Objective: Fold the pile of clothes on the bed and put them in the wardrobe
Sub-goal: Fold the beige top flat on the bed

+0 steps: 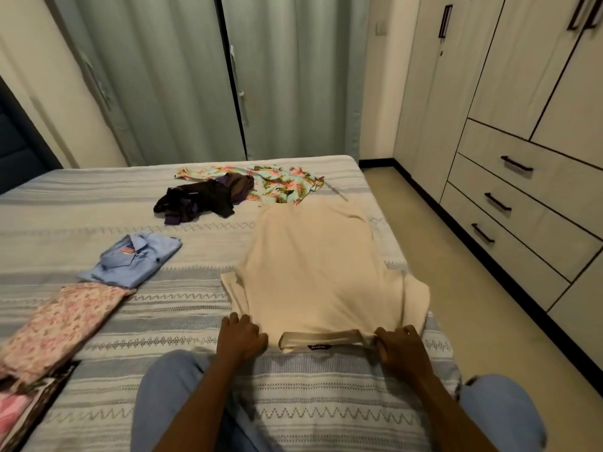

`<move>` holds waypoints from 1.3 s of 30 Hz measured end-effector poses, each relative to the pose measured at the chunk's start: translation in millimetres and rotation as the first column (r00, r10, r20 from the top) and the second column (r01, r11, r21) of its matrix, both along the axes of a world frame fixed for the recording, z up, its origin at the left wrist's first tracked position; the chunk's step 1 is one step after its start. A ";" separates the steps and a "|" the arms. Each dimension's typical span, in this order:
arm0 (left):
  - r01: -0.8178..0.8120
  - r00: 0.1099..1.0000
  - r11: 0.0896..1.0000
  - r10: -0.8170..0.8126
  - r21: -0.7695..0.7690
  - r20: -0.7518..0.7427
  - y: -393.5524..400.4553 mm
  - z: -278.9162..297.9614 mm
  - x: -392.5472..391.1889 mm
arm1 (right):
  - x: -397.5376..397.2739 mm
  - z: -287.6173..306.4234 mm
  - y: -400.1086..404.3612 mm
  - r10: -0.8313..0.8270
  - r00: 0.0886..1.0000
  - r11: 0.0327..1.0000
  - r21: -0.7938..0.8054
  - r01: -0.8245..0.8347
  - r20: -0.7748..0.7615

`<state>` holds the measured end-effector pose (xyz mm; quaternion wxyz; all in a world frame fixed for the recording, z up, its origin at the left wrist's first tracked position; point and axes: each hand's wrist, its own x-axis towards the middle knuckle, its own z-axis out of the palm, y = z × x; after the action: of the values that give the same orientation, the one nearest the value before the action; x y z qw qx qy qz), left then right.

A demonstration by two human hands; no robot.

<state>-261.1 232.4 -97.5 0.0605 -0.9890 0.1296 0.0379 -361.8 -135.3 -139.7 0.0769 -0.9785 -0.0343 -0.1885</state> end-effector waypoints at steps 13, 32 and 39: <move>0.232 0.953 0.929 -0.277 -0.287 -0.126 -6.7 10.1 -18.2 | -12.5 -3.0 9.5 0.159 0.987 0.981 0.123 -0.153 -0.039; 0.061 0.948 0.979 -0.118 -0.196 -0.294 -27.2 20.0 -34.6 | -8.6 0.7 1.2 -0.036 0.992 0.952 0.299 0.070 -0.119; 0.223 0.902 0.858 -0.361 -0.463 -0.235 -115.7 24.0 -44.5 | 3.2 17.1 -43.0 -0.461 0.858 0.565 0.671 0.480 -0.225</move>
<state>-305.6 116.7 -73.5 -0.1728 -0.9274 0.2930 0.1558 -358.6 -178.4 -122.6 0.3932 -0.8474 0.3031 -0.1885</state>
